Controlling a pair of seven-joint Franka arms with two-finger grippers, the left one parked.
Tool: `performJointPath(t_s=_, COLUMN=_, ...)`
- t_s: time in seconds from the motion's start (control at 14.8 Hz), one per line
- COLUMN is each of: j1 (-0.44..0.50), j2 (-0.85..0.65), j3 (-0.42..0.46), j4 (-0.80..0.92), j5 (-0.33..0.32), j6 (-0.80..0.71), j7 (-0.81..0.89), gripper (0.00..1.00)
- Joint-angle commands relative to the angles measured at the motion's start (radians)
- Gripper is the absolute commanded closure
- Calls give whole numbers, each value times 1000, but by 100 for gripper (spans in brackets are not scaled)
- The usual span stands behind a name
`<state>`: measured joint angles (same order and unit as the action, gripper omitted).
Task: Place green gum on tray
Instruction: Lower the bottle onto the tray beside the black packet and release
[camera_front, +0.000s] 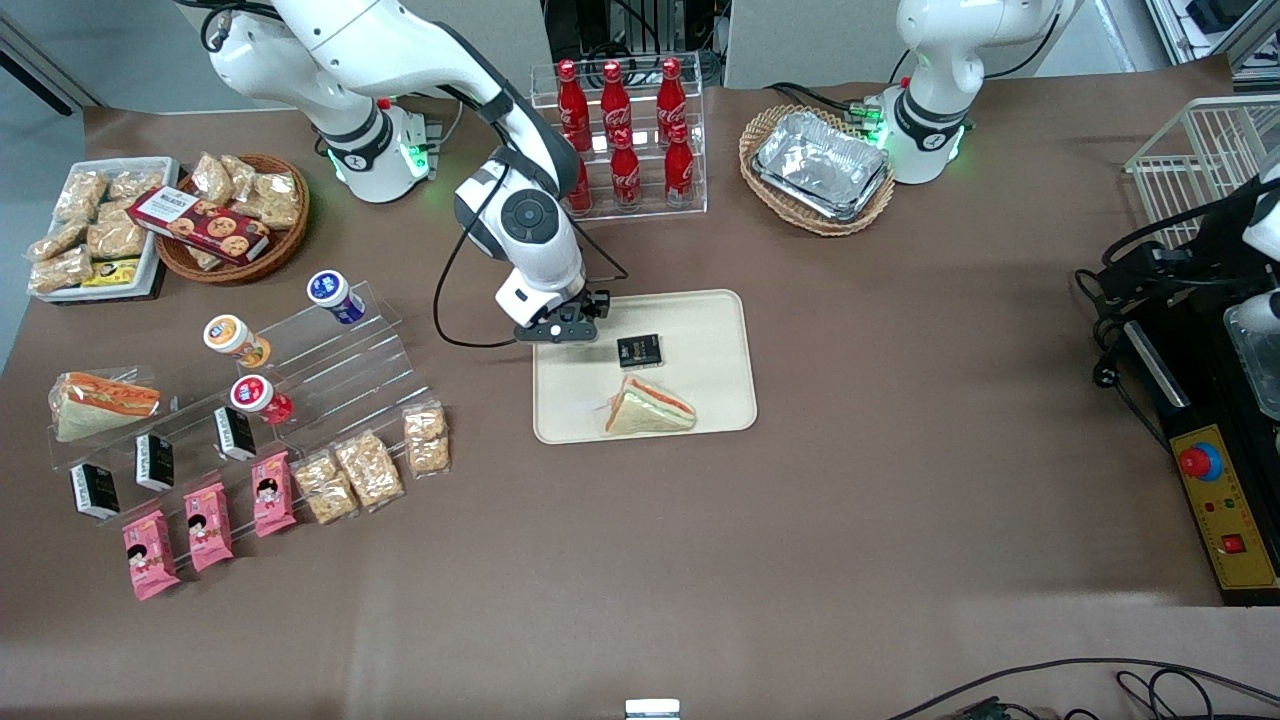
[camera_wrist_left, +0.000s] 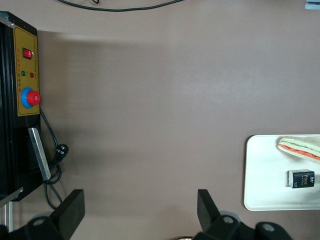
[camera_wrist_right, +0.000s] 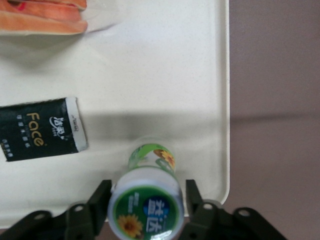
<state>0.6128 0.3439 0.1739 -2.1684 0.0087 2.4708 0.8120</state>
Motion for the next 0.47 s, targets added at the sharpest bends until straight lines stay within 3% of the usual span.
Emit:
performJointPath(t_s=0.0, j1=5, j2=0, j3=-11, j4=4, j5=-19, j6=16, j7=18, gripper=0)
performJointPath(t_s=0.14, j1=-1, j2=-44, j3=-14, j4=7, j5=-21, j6=-18, j7=10, gripper=0)
performJointPath(t_s=0.41, j1=-76, j2=-192, j3=-31, j4=125, j5=-19, j6=-333, j7=-49, gripper=0)
